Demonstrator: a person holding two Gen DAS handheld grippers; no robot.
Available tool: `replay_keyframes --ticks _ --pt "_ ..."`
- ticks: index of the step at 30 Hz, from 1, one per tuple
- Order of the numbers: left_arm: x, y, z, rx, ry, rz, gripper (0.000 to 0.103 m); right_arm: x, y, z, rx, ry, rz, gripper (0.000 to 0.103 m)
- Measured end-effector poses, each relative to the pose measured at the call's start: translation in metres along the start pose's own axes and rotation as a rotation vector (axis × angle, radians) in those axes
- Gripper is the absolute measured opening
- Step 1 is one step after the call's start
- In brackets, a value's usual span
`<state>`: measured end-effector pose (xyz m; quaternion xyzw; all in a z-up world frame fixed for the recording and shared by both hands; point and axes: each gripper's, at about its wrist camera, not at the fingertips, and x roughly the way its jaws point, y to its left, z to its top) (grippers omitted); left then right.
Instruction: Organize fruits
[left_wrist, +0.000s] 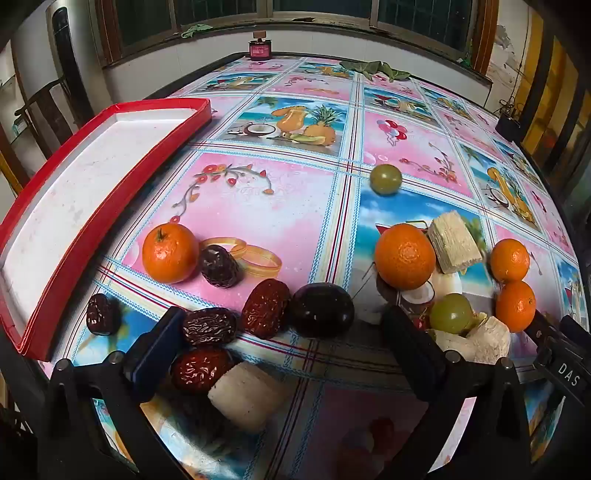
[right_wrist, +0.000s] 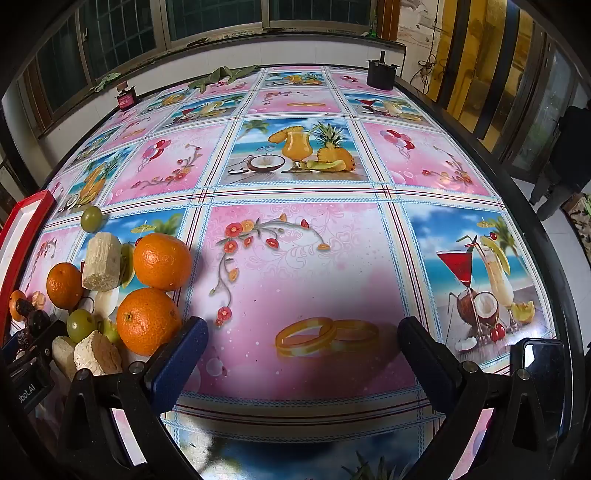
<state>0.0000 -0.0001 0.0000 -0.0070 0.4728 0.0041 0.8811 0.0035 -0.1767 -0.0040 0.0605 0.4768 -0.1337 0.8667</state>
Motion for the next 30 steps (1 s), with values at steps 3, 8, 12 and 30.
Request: replay_keyframes --ticks 3,8,12,30 --pt "0.0 -0.0003 0.0 0.0 0.0 0.0 0.103 0.0001 -0.0001 0.0001 0.0 0.0 0.0 0.103" --pt "0.0 0.0001 0.0 -0.001 0.0 -0.001 0.103 0.0001 -0.0001 0.0001 0.0 0.0 0.0 0.103" --pt "-0.0001 0.0 0.0 -0.001 0.0 -0.001 0.103 0.0001 -0.0001 0.0001 0.0 0.0 0.0 0.103" --pt "-0.0016 -0.0048 0.0027 0.142 0.123 -0.092 0.103 0.0009 0.0001 0.0004 0.0 0.0 -0.001 0.103"
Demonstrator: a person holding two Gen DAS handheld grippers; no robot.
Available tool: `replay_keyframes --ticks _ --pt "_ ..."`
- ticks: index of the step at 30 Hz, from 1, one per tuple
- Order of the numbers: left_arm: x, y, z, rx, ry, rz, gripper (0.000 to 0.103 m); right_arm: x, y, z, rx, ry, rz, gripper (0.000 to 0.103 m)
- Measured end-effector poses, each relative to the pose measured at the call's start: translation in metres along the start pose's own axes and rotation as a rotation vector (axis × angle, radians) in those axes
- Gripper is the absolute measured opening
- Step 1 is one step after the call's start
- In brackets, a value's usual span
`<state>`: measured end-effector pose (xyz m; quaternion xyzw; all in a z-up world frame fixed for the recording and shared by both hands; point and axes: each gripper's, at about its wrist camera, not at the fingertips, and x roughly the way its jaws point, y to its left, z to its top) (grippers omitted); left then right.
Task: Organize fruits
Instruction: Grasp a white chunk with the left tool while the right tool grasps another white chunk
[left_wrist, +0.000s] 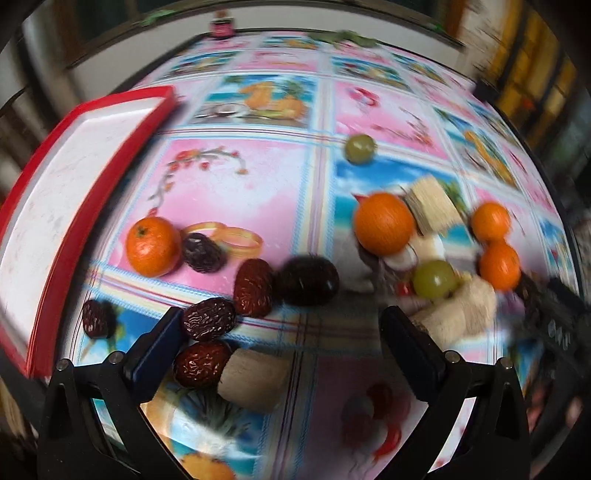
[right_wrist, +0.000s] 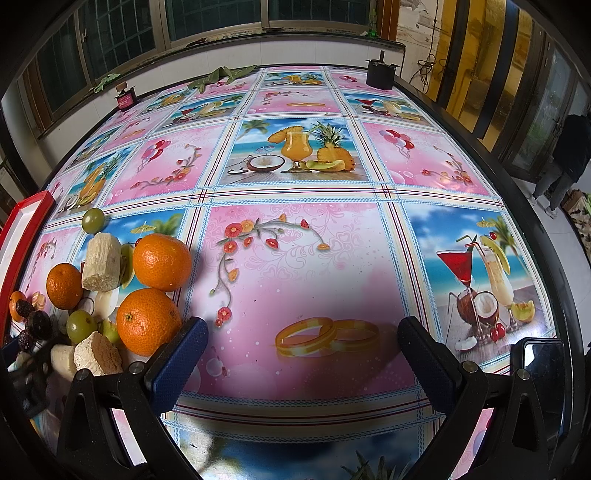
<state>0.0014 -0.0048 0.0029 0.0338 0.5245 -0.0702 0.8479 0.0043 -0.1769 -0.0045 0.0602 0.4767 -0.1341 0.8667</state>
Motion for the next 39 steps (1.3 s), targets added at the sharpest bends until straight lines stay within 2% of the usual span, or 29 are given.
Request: replay_keyframes --ticks 2,6,10,13,17,19,25,29,31,33,36,39 --pt "-0.003 0.004 -0.005 0.023 -0.005 -0.016 0.103 0.001 0.0 0.0 0.0 0.0 0.001 0.103" --pt "-0.022 0.014 -0.018 0.083 0.006 -0.101 0.103 0.003 -0.001 0.0 -0.007 -0.004 0.021 0.103" --pt "-0.063 0.038 -0.03 0.111 -0.055 -0.175 0.103 -0.019 -0.014 -0.01 0.054 -0.003 0.117 0.102" --pt "-0.085 0.064 -0.03 0.097 -0.107 -0.17 0.103 -0.047 -0.015 -0.018 0.064 -0.039 0.205 0.102" --pt "-0.08 0.091 -0.027 0.043 -0.092 -0.14 0.103 -0.08 0.007 -0.025 -0.037 -0.13 0.286 0.102" --pt "-0.072 0.097 -0.031 0.012 -0.083 -0.151 0.103 -0.086 0.022 -0.028 -0.087 -0.151 0.316 0.1" --pt "-0.069 0.099 -0.043 -0.003 -0.09 -0.211 0.102 -0.088 0.054 -0.036 -0.178 -0.132 0.387 0.089" --pt "-0.071 0.08 -0.043 0.03 -0.098 -0.276 0.088 -0.083 0.061 -0.037 -0.222 -0.117 0.365 0.072" --pt "-0.071 0.067 -0.042 0.064 -0.1 -0.323 0.07 -0.081 0.06 -0.037 -0.226 -0.106 0.359 0.068" --pt "-0.068 0.053 -0.039 0.095 -0.092 -0.358 0.058 -0.078 0.059 -0.036 -0.224 -0.093 0.357 0.066" --pt "-0.059 0.038 -0.034 0.128 -0.088 -0.333 0.058 -0.078 0.058 -0.037 -0.226 -0.09 0.349 0.065" --pt "-0.054 0.033 -0.031 0.134 -0.088 -0.325 0.058 -0.076 0.057 -0.037 -0.228 -0.083 0.347 0.06"
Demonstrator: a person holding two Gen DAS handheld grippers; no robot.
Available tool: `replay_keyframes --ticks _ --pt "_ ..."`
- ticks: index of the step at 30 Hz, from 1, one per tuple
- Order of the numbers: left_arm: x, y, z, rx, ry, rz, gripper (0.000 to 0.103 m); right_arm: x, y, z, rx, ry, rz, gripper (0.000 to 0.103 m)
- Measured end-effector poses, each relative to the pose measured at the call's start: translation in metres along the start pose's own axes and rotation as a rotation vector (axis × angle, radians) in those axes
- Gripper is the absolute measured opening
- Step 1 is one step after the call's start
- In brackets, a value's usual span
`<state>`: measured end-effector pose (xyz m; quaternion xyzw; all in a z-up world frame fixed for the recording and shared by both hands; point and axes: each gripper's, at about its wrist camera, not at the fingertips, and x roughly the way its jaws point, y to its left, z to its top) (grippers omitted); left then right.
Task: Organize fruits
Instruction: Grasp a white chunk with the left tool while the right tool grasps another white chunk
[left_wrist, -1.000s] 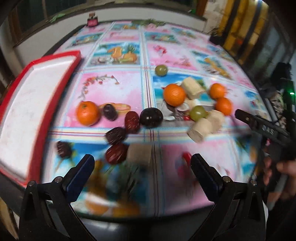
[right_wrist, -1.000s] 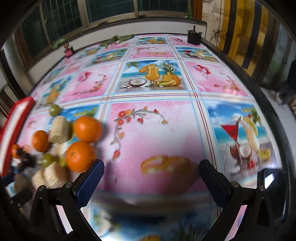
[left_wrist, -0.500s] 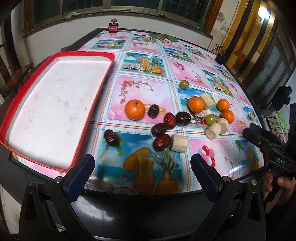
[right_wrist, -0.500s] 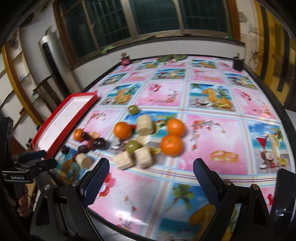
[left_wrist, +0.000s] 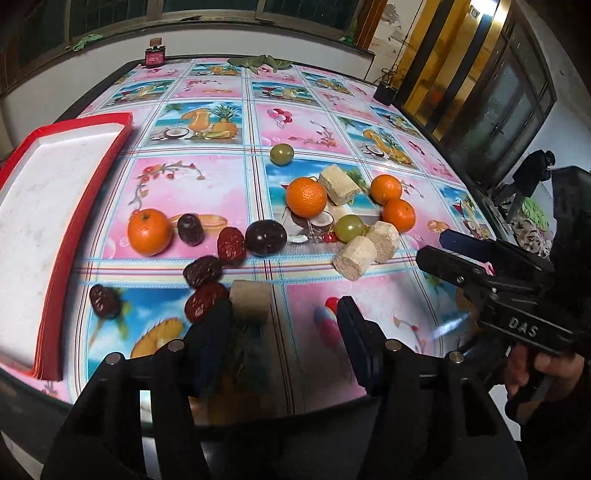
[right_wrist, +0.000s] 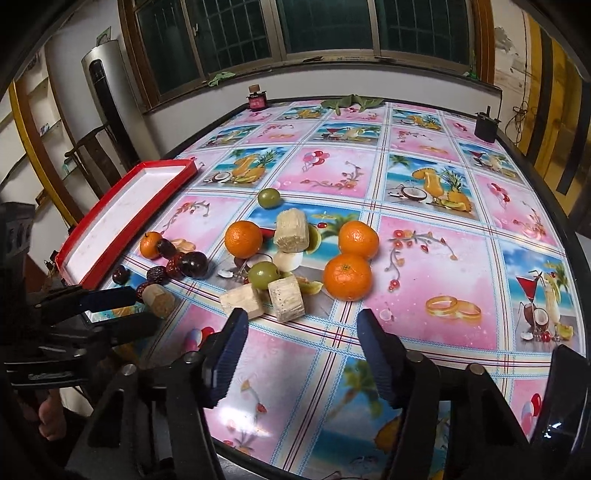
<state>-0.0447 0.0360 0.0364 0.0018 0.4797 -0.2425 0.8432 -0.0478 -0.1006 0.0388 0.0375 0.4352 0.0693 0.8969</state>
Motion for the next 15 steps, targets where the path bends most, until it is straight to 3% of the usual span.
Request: replay_keyframes --ticks 2,8,11,15 --pt "0.001 0.001 0.001 0.005 -0.002 0.004 0.058 0.0 0.0 0.0 -0.002 0.003 0.007 0.053" --pt "0.001 0.008 -0.001 -0.012 0.01 0.003 0.04 0.011 0.01 0.002 -0.011 0.049 0.114 0.04" --pt "0.006 0.01 -0.005 -0.033 0.037 -0.006 0.04 0.02 0.021 0.001 -0.022 0.075 0.172 0.039" --pt "0.012 0.012 -0.005 -0.036 0.043 0.007 0.04 0.034 0.03 0.003 -0.053 0.092 0.163 0.042"
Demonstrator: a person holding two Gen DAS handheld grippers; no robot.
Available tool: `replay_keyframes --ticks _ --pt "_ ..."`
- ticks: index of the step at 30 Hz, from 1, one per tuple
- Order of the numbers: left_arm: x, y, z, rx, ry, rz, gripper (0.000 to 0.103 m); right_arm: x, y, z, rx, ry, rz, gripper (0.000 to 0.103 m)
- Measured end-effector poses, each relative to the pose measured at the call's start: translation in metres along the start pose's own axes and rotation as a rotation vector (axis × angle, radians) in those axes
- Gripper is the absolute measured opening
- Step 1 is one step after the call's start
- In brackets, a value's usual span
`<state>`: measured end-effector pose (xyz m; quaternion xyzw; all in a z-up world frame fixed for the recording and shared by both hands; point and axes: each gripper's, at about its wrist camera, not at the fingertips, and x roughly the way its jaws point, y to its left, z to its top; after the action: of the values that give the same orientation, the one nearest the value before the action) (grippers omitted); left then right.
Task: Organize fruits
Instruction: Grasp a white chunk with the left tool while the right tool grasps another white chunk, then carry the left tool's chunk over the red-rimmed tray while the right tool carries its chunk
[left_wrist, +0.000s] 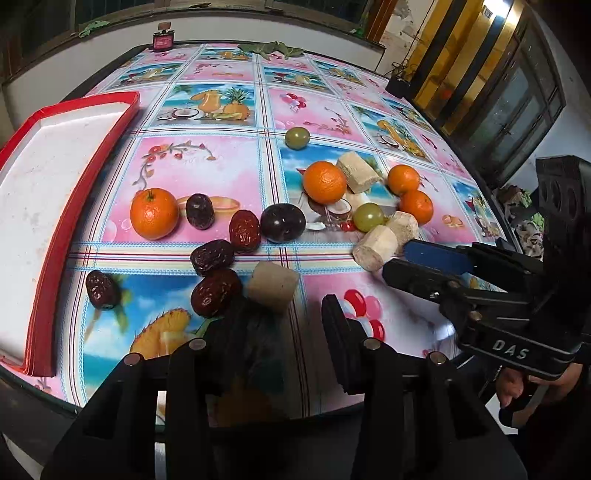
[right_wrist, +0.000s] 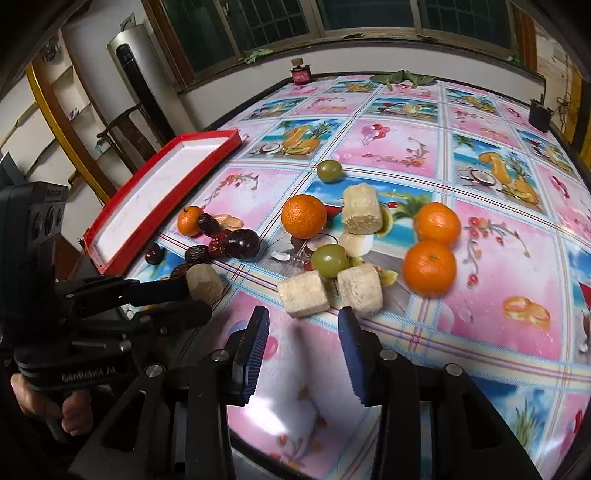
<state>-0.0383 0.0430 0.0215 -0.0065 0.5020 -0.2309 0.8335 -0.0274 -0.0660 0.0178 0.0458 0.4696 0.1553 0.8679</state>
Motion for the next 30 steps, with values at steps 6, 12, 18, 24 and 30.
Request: replay_keyframes --ticks 6,12,18,24,30 --pt "0.006 0.001 0.008 0.015 0.006 0.011 0.04 0.016 0.003 0.008 -0.037 0.023 -0.018 0.042" --pt "0.008 -0.002 0.007 0.028 0.003 0.022 0.029 0.025 0.006 0.01 -0.067 0.032 -0.036 0.031" --pt "-0.003 0.003 0.008 0.0 -0.017 0.003 0.029 0.016 0.009 0.009 -0.063 0.015 -0.019 0.03" --pt "-0.03 0.014 0.01 -0.022 -0.072 0.029 0.029 0.006 0.017 0.01 -0.07 -0.007 -0.002 0.03" --pt "-0.056 0.037 0.01 -0.058 -0.115 0.073 0.029 -0.003 0.029 0.014 -0.088 -0.029 0.026 0.03"
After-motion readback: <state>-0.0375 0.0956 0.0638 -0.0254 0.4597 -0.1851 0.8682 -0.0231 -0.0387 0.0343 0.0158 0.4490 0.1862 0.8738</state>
